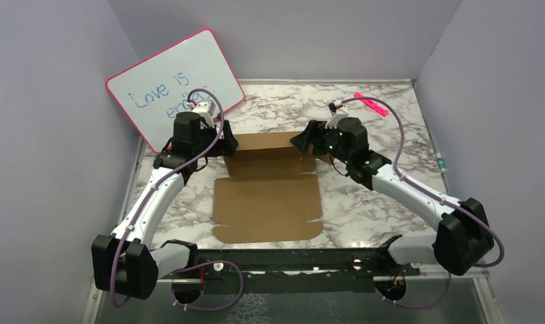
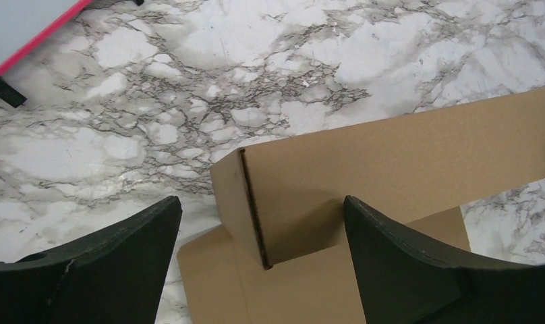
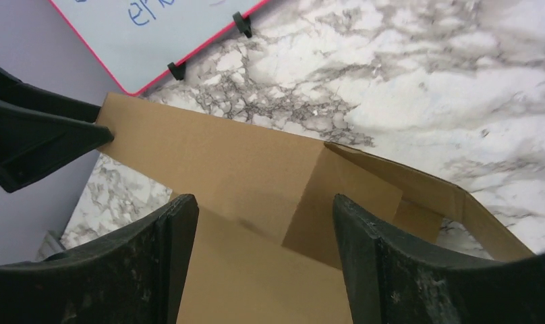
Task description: Fold the paper box
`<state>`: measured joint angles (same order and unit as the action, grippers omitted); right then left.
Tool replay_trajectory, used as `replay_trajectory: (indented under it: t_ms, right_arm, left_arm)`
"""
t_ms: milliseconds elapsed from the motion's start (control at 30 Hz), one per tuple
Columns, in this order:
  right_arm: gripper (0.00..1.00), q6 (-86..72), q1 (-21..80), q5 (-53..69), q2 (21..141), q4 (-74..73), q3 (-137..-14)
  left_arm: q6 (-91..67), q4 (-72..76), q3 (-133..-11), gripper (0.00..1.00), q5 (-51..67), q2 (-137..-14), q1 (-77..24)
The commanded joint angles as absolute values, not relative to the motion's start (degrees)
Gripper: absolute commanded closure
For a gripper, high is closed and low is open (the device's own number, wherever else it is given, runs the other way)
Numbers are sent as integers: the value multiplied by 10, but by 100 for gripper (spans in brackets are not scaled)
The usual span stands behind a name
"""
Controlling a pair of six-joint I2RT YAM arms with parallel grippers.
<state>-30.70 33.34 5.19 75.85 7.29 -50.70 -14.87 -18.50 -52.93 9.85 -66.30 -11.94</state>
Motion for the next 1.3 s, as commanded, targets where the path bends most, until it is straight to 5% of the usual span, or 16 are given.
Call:
replay_trajectory:
  t_ms: [0, 333, 900, 1033, 1267]
  right_arm:
    - [20, -201, 327, 19, 677, 44, -505]
    - [16, -76, 284, -24, 597, 19, -459]
    - [22, -82, 178, 65, 671, 219, -361]
    - [33, -82, 172, 84, 709, 189, -386]
    - [66, -80, 172, 168, 717, 171, -393]
  left_arm:
    - [-128, -208, -550, 10, 58, -632, -116]
    - [-155, -239, -590, 10, 67, -597, -148]
    - [-212, -107, -488, 13, -85, -583, -485]
    - [-210, -23, -430, 13, -106, -600, -536]
    - [-183, 100, -366, 13, -136, -651, -575]
